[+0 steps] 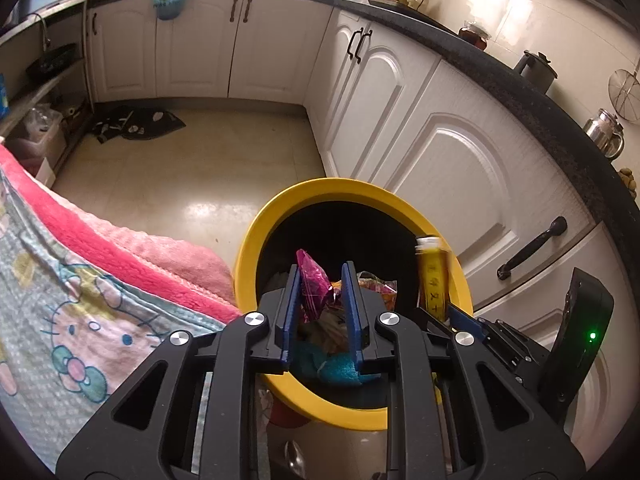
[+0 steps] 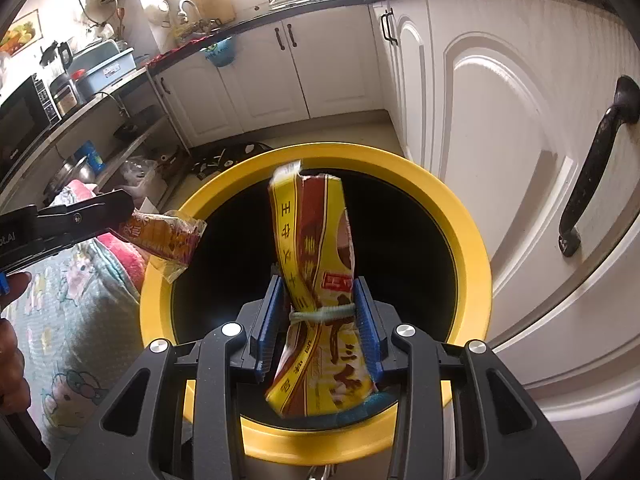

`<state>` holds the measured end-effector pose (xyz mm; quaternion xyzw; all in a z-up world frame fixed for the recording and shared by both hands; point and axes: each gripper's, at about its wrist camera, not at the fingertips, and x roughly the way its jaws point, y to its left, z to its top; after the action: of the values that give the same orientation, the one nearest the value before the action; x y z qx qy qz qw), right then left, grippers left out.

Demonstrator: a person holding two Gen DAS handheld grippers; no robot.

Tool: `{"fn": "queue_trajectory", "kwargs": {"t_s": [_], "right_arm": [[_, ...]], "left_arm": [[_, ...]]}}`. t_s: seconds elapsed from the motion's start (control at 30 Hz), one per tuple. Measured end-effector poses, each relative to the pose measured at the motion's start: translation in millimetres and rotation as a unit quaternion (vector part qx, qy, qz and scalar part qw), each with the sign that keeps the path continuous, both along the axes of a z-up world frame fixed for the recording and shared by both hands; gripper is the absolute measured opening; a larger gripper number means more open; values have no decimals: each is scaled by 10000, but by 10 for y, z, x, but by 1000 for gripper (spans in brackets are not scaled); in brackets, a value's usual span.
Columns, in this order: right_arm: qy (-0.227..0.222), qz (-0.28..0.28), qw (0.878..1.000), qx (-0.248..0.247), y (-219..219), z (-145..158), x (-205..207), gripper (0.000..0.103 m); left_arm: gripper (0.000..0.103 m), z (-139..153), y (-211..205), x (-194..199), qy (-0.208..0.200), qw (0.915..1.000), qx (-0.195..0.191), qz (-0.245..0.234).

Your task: Collect trash

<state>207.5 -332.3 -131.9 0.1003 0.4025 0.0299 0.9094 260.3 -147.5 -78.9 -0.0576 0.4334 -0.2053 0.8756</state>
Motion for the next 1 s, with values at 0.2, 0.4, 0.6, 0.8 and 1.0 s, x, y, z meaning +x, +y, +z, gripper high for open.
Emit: {"fn": "queue_trajectory", "kwargs": {"t_s": [0.2, 0.4, 0.6, 0.8, 1.0], "right_arm": [[33, -53, 10000, 0, -49, -25, 14, 38], [-32, -135, 9999, 32, -87, 28, -30, 45], [-186, -280, 9994, 79, -122, 164, -104, 60], [-567, -329, 9978, 90, -38, 457, -247, 77], [-1024, -338, 9942, 58, 174, 784, -434, 91]], "left_arm": [[23, -13, 11, 14, 18, 10000, -2, 51], [48, 22, 81, -27, -4, 9999, -15, 143], [75, 151, 226, -113, -159, 9994, -17, 293], [92, 371, 470, -272, -413, 9976, -20, 563], [92, 622, 755, -507, -724, 9933, 77, 893]]}}
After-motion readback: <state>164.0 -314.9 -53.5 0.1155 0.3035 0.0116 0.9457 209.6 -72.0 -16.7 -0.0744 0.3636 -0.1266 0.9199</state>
